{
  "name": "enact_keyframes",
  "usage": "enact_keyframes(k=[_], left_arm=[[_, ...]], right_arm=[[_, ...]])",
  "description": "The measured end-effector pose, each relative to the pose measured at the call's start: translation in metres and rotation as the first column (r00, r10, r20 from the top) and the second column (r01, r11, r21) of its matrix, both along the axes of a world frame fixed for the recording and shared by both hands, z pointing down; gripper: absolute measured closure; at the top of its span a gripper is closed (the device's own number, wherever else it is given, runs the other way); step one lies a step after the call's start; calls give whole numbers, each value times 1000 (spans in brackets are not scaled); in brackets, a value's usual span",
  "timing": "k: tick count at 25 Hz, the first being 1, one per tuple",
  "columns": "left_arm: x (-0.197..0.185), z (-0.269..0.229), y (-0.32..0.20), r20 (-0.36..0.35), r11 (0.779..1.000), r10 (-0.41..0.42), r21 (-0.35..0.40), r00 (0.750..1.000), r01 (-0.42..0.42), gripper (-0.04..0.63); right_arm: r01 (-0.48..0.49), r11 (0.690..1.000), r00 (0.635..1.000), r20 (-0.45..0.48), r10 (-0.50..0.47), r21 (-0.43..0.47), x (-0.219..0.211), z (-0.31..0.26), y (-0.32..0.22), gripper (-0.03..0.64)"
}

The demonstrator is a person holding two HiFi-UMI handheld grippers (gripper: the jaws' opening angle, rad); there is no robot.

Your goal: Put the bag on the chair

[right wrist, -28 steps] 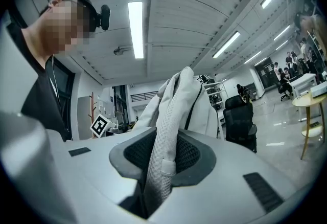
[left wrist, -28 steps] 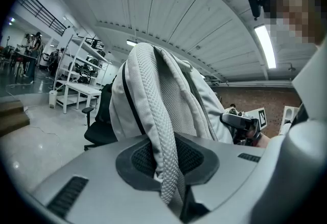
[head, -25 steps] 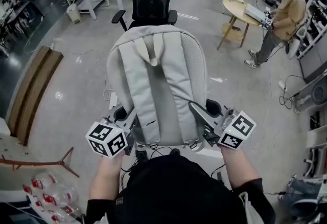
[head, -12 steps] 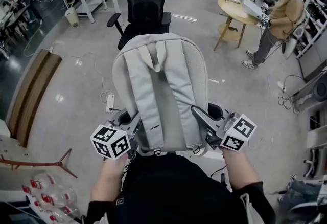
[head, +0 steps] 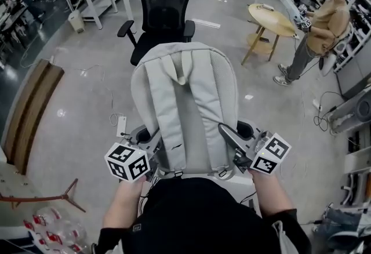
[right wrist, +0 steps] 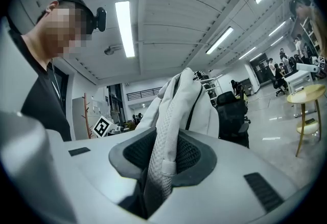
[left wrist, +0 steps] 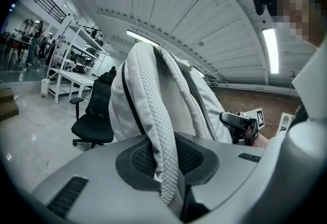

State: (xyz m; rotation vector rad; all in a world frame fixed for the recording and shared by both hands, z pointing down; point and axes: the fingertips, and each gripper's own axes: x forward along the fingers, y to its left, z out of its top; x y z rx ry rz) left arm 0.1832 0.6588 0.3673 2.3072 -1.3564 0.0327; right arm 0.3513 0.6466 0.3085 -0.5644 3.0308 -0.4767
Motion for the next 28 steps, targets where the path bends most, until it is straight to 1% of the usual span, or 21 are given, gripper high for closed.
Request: enact_keyframes(k=[5, 10, 14, 18, 22, 28], left_arm=[[-41, -1, -67, -2, 1000, -3, 14, 1000, 3, 520], [-98, -10, -120, -7, 999, -17, 48, 1000, 17, 520], [-142, -14, -155, 22, 997, -41, 62, 999, 39, 520], [-175, -7, -188, 44, 997, -75, 35, 996, 73, 520], [-197, 2, -219, 42, 994, -112, 4, 993, 112, 520], [-230, 24, -284, 39, 981, -184, -55, 982, 186, 520]], right_arm=[[5, 1000, 1000, 1, -5, -10, -41, 0, -65, 508], [31, 999, 999, 7, -31, 17, -96, -10, -120, 509], [38, 999, 999, 31, -38, 7, -138, -10, -158, 508], [68, 997, 997, 37, -67, -47, -171, 0, -192, 509], [106, 992, 994, 40, -103, -75, -194, 8, -232, 509], [175, 978, 984, 50, -171, -113, -230, 33, -312, 509]])
